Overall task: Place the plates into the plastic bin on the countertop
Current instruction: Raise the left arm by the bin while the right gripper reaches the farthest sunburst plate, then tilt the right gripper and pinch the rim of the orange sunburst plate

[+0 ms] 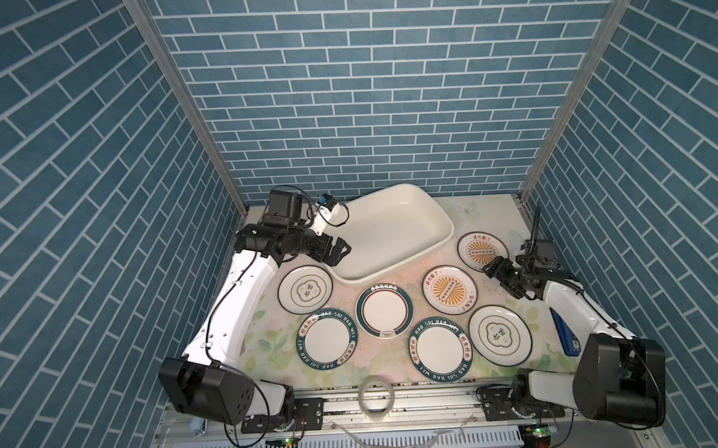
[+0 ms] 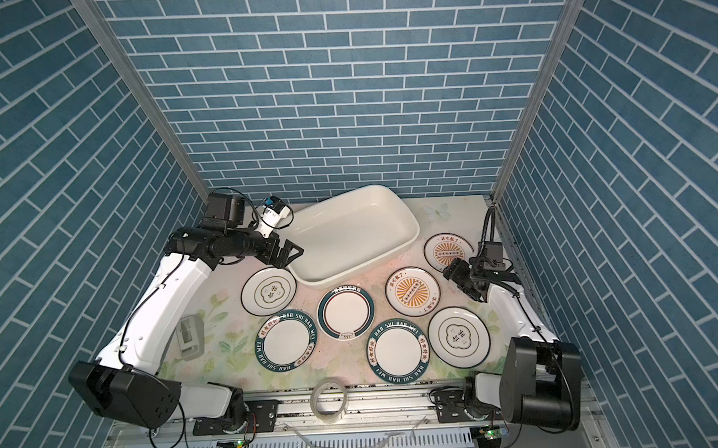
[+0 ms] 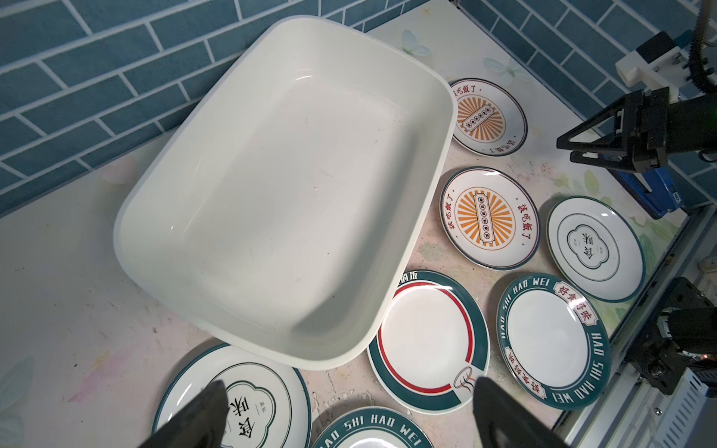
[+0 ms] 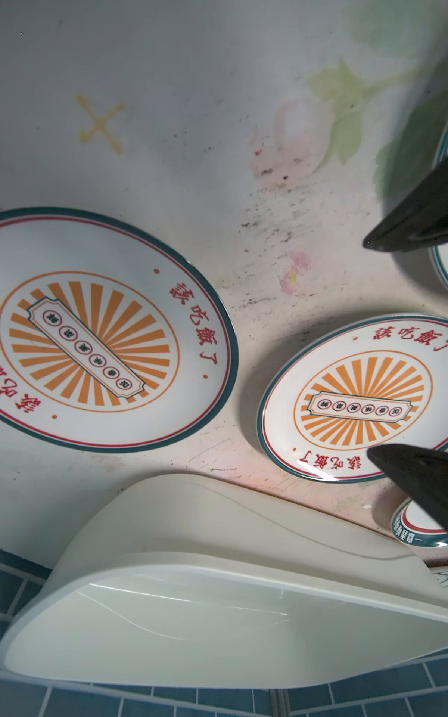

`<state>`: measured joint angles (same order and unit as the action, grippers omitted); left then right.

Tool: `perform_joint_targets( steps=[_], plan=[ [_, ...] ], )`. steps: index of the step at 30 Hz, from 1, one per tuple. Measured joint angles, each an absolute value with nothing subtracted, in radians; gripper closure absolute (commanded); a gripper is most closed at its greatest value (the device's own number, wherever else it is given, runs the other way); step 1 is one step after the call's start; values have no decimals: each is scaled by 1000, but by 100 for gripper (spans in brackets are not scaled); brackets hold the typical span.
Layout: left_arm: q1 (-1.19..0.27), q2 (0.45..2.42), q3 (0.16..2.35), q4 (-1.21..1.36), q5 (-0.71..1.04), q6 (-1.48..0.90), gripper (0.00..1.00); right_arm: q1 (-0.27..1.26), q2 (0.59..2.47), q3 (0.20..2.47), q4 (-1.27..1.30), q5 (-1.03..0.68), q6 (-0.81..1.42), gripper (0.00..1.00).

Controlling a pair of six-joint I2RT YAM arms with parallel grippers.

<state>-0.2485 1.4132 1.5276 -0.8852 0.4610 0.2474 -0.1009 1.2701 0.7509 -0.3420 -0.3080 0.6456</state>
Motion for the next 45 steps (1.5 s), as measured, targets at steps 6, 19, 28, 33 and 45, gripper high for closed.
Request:
perform_joint_targets(
  steps=[6,19,28,33,45],
  plan=[
    [-250,1427,1536,-885,477,243,0,-187,1284,744,-302,-301,685,22],
    [-250,1427,1524,-884,501,237,0,-347,1420,739,-154,-389,729,25],
    [-251,1427,1498,-883,537,241,0,-357,1563,739,-24,-506,738,33],
    [-252,1427,1497,-876,545,241,0,-367,1658,741,56,-574,757,39],
    [-252,1428,1497,-855,557,240,1,-378,1794,776,274,-665,827,50]
  ],
)
